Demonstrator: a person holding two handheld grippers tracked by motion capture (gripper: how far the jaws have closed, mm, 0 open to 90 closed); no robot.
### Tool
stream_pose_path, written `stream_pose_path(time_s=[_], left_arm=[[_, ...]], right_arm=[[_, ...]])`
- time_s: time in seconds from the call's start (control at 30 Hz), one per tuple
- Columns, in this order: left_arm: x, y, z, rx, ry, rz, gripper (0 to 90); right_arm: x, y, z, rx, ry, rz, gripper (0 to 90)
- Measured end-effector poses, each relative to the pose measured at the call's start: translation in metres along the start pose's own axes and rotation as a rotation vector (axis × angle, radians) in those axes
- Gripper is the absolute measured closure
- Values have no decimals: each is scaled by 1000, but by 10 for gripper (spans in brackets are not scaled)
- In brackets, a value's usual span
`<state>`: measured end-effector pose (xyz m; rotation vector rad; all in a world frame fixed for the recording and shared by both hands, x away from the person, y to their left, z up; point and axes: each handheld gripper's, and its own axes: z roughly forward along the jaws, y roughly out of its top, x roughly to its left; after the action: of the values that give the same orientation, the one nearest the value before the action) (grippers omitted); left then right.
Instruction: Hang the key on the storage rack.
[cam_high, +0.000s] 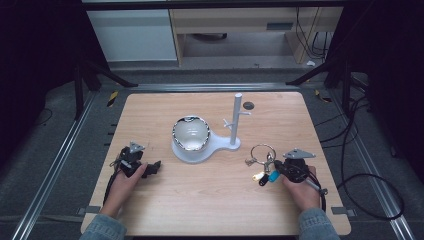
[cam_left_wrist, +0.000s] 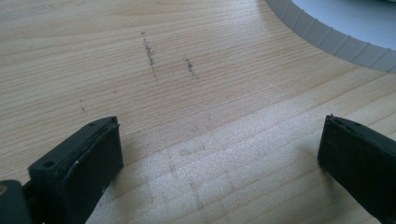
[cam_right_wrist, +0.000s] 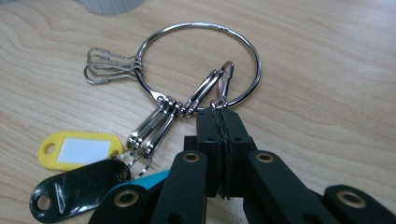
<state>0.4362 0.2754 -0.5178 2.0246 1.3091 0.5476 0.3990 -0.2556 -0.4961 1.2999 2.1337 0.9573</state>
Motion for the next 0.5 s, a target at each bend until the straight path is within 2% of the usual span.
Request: stream_pose_path(time_s=[0.2,0.5], left_arm=[[0,0,0,0,0,0,0],[0,0,0,0,0,-1,0]], right_arm=[[3,6,-7,-57,-3,-9,886],[13,24,-23,-169,27,-27,887]])
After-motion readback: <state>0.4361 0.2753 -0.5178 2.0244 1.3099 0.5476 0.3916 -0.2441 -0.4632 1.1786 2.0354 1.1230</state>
